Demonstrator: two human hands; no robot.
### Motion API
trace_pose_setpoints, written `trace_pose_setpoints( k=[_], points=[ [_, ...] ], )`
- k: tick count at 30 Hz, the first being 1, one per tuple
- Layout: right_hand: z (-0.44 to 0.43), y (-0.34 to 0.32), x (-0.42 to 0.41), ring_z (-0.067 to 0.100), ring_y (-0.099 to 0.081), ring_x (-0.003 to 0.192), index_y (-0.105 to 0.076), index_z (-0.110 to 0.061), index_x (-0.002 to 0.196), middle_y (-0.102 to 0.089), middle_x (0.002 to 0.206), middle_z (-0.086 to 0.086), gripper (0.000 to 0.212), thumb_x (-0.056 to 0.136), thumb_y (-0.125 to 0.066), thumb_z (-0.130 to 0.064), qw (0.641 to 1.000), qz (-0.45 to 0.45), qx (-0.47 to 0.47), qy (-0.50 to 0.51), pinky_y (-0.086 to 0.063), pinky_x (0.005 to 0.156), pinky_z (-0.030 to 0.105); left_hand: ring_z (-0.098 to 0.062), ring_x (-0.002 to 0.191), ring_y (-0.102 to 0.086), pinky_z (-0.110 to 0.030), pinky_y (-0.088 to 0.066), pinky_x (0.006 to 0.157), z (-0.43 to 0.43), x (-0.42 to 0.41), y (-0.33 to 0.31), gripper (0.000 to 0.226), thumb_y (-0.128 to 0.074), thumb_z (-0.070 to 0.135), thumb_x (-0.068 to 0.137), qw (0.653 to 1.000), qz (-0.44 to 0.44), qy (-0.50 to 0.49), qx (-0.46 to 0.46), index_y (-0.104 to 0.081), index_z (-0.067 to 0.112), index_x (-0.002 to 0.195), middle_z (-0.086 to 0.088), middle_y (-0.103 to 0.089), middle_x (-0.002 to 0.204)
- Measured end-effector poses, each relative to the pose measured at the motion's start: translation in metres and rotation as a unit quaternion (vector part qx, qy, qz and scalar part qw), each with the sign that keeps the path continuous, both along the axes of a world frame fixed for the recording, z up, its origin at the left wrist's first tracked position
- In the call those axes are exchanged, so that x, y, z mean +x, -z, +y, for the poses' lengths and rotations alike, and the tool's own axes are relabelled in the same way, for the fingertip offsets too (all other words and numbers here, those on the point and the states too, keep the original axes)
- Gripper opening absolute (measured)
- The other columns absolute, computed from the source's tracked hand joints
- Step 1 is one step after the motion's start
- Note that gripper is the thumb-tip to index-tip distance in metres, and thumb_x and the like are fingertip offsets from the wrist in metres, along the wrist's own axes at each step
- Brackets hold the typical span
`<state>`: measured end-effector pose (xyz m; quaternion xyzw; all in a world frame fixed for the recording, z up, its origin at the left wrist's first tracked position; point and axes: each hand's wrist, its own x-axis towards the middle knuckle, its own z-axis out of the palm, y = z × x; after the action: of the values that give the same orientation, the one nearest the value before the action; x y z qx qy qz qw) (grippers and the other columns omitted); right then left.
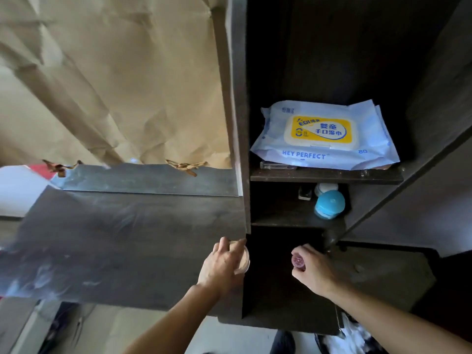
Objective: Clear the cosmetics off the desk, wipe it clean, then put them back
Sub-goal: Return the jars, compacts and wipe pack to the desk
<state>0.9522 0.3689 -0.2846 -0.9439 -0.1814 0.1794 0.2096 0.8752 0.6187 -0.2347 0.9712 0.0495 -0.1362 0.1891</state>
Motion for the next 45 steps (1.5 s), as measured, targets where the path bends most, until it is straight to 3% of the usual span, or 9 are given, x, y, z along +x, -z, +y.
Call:
trace_pose_setpoints(
  k=[3, 8, 22, 35, 41, 45],
  points=[
    [0.041, -0.006, -0.012, 0.01, -0.06, 0.081, -0.058, -0.025, 0.1, -0.054, 0.095, -0.013, 0.028, 0.074, -0.068, -0.03, 0.999, -0.002, 0.01, -0.045, -0.046, 0.066, 0.023, -0.023, 0.116, -0.043, -0.037, -0.05, 0.088, 0.045, -0.034, -0.001, 0.074, -0.065, 0.035, 0.078, 0.999, 0.008, -0.049, 0.003, -0.028, 0.036, 0.142, 0.0, -0.039, 0.123],
    [0.125, -0.011, -0.038, 0.018, -0.062, 0.082, -0.058, -0.025, 0.099, -0.057, 0.097, -0.01, 0.03, 0.071, -0.066, -0.032, 0.995, -0.014, 0.024, -0.094, -0.047, 0.066, 0.031, -0.023, 0.117, -0.044, -0.035, -0.049, 0.089, 0.122, -0.095, -0.008, 0.074, -0.064, 0.038, 0.078, 0.992, 0.004, -0.125, 0.014, -0.029, 0.032, 0.143, -0.001, -0.04, 0.123],
    [0.378, -0.017, -0.158, 0.02, -0.064, 0.084, -0.059, -0.026, 0.099, -0.059, 0.097, -0.01, 0.029, 0.072, -0.065, -0.032, 0.982, -0.017, 0.068, -0.175, -0.048, 0.068, 0.033, -0.022, 0.117, -0.044, -0.034, -0.049, 0.084, 0.353, -0.248, -0.041, 0.073, -0.063, 0.033, 0.077, 0.972, -0.002, -0.234, 0.038, -0.028, 0.033, 0.142, 0.0, -0.039, 0.123],
    [0.539, -0.01, -0.103, 0.018, -0.064, 0.091, -0.061, -0.028, 0.104, -0.064, 0.099, -0.012, 0.031, 0.076, -0.067, -0.039, 0.982, -0.034, 0.058, -0.175, -0.043, 0.069, 0.03, -0.02, 0.112, -0.045, -0.035, -0.049, 0.082, 0.498, -0.21, -0.027, 0.064, -0.064, 0.034, 0.074, 0.961, 0.017, -0.272, 0.036, -0.035, 0.032, 0.131, 0.003, -0.041, 0.116],
    [0.629, -0.007, -0.081, 0.014, -0.056, 0.1, -0.061, -0.026, 0.108, -0.065, 0.099, -0.012, 0.034, 0.079, -0.064, -0.043, 0.98, -0.044, 0.067, -0.181, -0.045, 0.072, 0.03, -0.022, 0.117, -0.046, -0.036, -0.049, 0.086, 0.579, -0.164, -0.02, 0.066, -0.064, 0.038, 0.078, 0.96, 0.019, -0.273, 0.055, -0.034, 0.032, 0.136, 0.001, -0.042, 0.121],
    [0.666, -0.006, -0.075, 0.02, -0.057, 0.099, -0.062, -0.019, 0.108, -0.062, 0.101, -0.003, 0.033, 0.079, -0.067, -0.035, 0.982, -0.022, 0.078, -0.169, -0.046, 0.076, 0.032, -0.025, 0.116, -0.047, -0.037, -0.049, 0.086, 0.61, -0.141, -0.01, 0.069, -0.066, 0.036, 0.078, 0.966, 0.035, -0.25, 0.056, -0.032, 0.031, 0.138, -0.002, -0.042, 0.122]
  ],
)
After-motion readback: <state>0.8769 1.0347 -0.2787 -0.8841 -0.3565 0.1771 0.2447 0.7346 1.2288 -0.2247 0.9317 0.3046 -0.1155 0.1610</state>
